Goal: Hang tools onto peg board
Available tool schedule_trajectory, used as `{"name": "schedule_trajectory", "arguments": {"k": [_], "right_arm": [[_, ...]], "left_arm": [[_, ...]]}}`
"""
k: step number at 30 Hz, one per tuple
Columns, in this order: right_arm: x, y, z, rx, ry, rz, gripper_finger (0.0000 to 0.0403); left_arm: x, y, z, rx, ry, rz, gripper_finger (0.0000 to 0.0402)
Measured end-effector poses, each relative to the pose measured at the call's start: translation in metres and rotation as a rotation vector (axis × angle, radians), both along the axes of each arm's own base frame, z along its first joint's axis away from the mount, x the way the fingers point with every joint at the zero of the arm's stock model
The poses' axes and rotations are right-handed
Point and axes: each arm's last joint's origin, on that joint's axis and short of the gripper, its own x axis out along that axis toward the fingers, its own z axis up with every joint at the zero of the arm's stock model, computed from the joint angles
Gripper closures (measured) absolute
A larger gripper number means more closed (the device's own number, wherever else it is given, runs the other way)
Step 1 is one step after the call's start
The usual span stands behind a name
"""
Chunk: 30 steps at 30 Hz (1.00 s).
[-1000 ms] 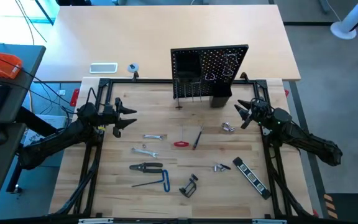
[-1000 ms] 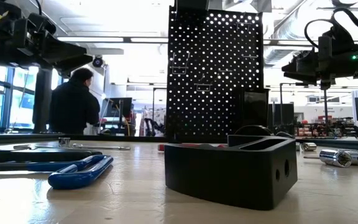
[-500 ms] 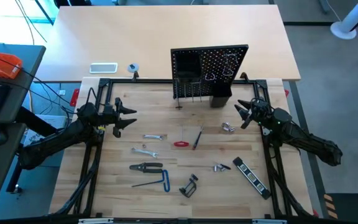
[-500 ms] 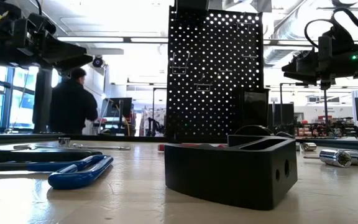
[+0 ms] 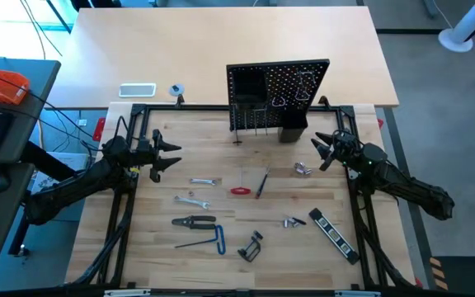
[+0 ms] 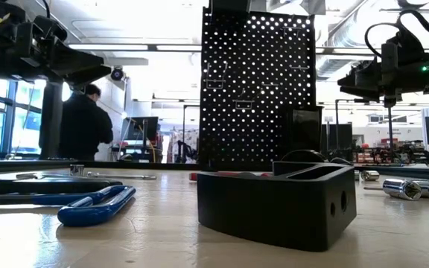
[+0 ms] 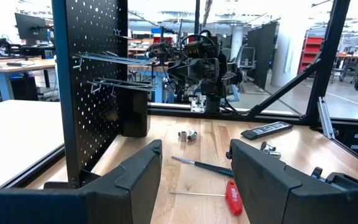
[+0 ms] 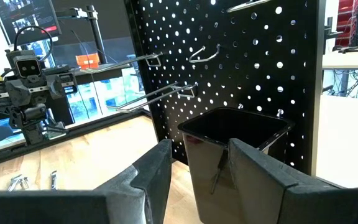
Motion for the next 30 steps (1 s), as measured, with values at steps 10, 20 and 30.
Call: {"name": "schedule_trajectory", "arguments": {"k": [10, 20, 30], "right_arm": [[-0.001, 0.0, 0.011, 0.132, -0.229, 0.009, 0.0247], [-0.026, 0.014, 0.073, -0.17, -0.787, 0.151, 0.0247], [-0.022, 0.019, 0.174, -0.397, -0.685, 0.285, 0.0247]], "left_arm": [[0.0, 0.0, 0.0, 0.0, 0.0, 0.0, 0.0218], [0.0, 0.0, 0.0, -0.001, 0.001, -0.001, 0.0218], [0.0, 0.0, 0.0, 0.0, 0.001, 0.0, 0.0218]]}}
